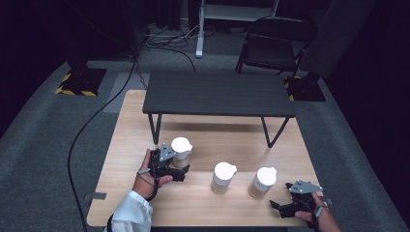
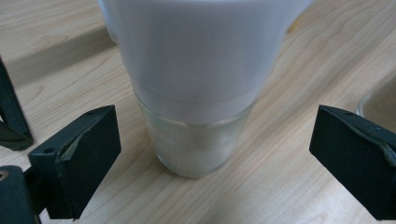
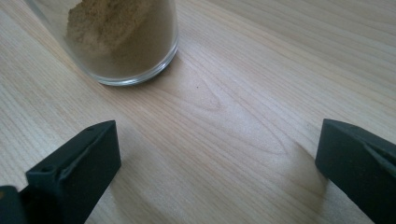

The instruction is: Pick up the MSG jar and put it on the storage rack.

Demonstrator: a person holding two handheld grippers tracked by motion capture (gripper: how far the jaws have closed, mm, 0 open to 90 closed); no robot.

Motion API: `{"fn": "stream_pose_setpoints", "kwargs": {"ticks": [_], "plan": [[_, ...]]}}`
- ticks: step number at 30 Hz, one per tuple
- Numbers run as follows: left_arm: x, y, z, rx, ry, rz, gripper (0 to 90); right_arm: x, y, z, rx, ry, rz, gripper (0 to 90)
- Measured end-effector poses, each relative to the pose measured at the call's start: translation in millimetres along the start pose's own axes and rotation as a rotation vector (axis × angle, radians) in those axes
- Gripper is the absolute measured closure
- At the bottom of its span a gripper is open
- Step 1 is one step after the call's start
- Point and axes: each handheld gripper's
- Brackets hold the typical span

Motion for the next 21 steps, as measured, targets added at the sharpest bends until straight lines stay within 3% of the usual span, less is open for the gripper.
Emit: {"fn": "stream_pose_setpoints", "kwargs": {"ticks": [10, 17, 21], "plan": [[0.6, -12.5, -3.8, -0.002, 0.063, 0.001, 2.4, 0.0, 0.0, 0.0, 0.000, 0.000, 0.000, 0.0], [1.7, -21.5, -2.8, 0.000, 0.079, 0.008, 2.8, 0.0, 0.0, 0.0, 0.000, 0.000, 0.000, 0.0], [1.6, -25.7, 0.2, 0.023, 0.083, 0.015, 4.2, 0.0, 0.0, 0.0, 0.000, 0.000, 0.000, 0.0]]}}
Point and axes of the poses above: each handheld gripper's, and its own axes: y roughly backward along the jaws, x roughly out of its top, z roughly to its right, and after that the axes turned 11 degrees about x, right-handed
